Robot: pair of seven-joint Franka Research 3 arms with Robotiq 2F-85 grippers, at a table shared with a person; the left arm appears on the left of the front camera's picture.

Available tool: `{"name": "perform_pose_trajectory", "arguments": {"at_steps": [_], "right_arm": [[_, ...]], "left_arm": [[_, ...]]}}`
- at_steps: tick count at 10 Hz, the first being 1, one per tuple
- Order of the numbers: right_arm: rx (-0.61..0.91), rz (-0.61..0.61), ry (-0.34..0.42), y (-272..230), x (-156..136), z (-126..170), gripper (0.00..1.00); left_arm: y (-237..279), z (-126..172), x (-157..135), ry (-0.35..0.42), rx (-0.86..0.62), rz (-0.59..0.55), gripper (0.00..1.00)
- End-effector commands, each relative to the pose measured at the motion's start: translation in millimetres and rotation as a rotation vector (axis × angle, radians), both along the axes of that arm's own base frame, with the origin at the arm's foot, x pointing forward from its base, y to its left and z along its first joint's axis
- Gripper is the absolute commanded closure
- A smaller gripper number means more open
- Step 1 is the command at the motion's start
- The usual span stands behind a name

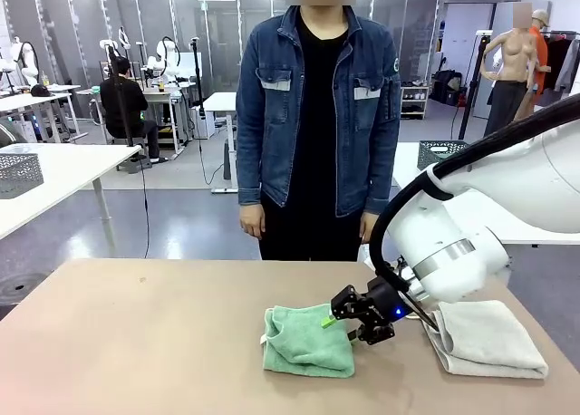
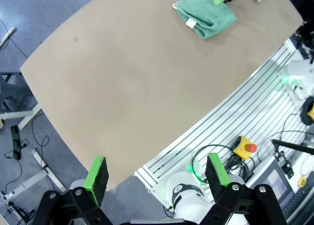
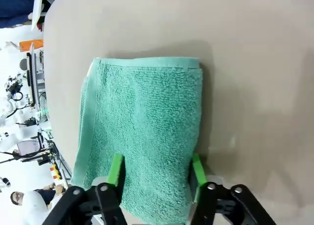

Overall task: Fold the towels and place them in the basket.
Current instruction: Stack the folded Towel with hook on the right side of the table.

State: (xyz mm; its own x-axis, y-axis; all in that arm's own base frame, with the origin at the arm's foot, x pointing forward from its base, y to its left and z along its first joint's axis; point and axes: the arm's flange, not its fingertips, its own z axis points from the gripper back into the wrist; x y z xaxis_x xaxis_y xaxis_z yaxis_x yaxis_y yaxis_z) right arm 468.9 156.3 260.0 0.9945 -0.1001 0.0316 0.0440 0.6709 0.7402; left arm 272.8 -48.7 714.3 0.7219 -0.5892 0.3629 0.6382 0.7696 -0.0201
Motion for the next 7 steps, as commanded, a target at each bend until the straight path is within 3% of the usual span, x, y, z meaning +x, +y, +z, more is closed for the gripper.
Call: {"name": "perform_pose_trajectory", "arguments": {"at_steps": [1,3,7], "right_arm": [[0.001,-0.025,0.001,11.4,-0.7,2.2,1.00],[-0.026,-0.037,0.000,18.7,-2.8,10.8,0.96],[-0.077,-0.047,0.029,29.3,-3.2,17.9,1.00]], "left_arm": [[0.5,-2.0,0.9,-0.020,-0.001,-0.007,0.00],[0.5,-2.0,0.9,-0.020,-0.001,-0.007,0.00],[0.5,-2.0,0.9,-0.020,-0.001,-0.007,0.00]]}}
